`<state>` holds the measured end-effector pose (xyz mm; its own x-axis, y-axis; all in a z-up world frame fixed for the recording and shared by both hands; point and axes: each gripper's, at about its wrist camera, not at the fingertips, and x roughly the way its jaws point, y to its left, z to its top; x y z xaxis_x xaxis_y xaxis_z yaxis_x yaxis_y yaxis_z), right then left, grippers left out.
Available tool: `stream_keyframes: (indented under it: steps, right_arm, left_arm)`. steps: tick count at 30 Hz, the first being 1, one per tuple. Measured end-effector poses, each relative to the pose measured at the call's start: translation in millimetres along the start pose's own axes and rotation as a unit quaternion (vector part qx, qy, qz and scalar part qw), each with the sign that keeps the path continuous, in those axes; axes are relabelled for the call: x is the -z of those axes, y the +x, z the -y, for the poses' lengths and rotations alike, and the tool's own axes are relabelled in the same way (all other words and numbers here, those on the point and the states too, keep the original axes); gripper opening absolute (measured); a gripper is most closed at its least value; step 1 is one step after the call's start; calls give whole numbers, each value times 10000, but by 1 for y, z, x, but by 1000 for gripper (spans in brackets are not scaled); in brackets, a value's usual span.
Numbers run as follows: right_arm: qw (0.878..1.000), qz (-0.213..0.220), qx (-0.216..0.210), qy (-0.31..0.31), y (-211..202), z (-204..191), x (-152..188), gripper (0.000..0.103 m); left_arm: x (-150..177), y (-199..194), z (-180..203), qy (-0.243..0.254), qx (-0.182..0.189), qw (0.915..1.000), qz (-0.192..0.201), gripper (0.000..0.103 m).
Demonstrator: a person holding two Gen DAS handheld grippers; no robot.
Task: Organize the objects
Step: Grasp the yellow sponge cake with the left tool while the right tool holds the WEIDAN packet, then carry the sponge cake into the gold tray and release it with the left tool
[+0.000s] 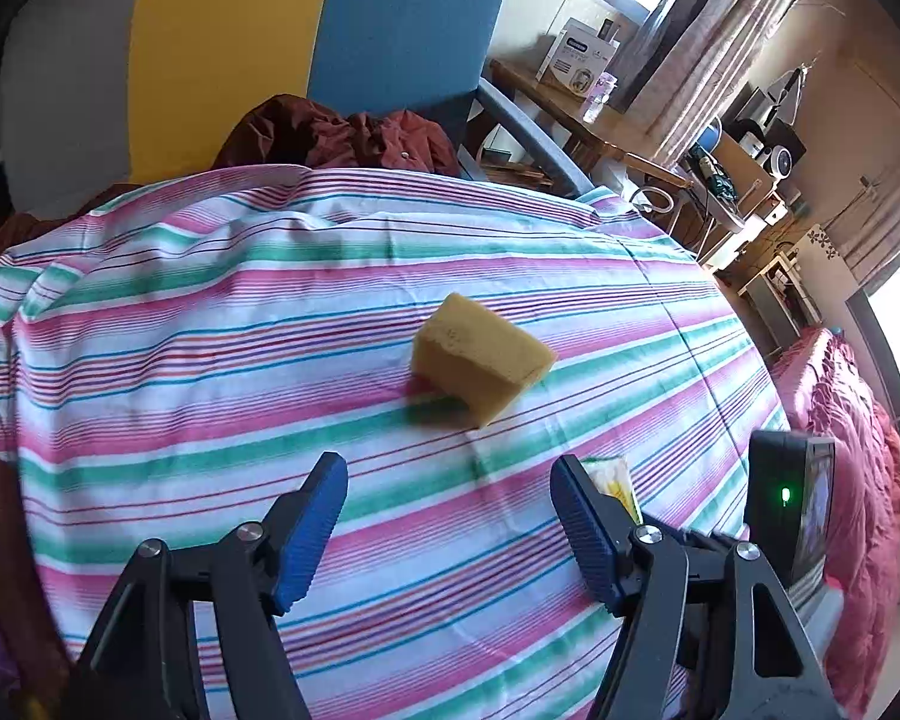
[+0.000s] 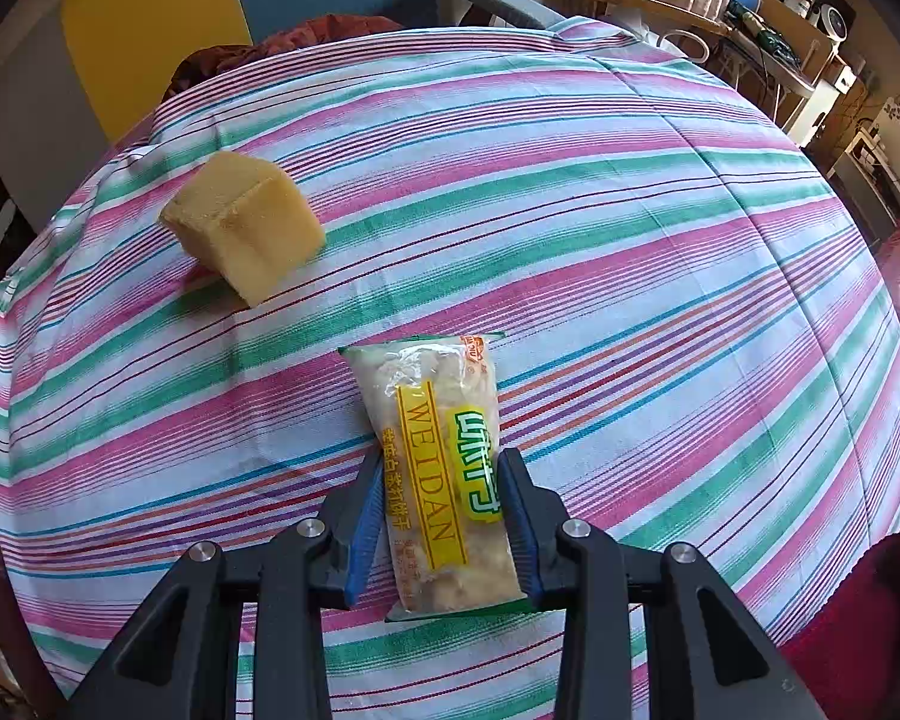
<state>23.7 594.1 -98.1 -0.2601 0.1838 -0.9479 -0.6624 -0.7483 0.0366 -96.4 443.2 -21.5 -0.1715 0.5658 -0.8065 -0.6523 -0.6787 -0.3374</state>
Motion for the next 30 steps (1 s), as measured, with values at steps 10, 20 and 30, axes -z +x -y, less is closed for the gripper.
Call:
stream_keyframes:
  steps: [10,20,30]
  right_arm:
    - [9999,-12,-129,62,-2,4,1,37]
    - [10000,-47,-47,-64,1,6,-1,38]
    - [9965,239,-408,-689,-9,-25,2,37]
  left_arm:
    - [-55,77,12,-834,75,9952,-502,76]
    - [-57,127,12,-1272,-387,9866,-942,74]
    - [-7,39,-28,-359,-272,9988,-167,55]
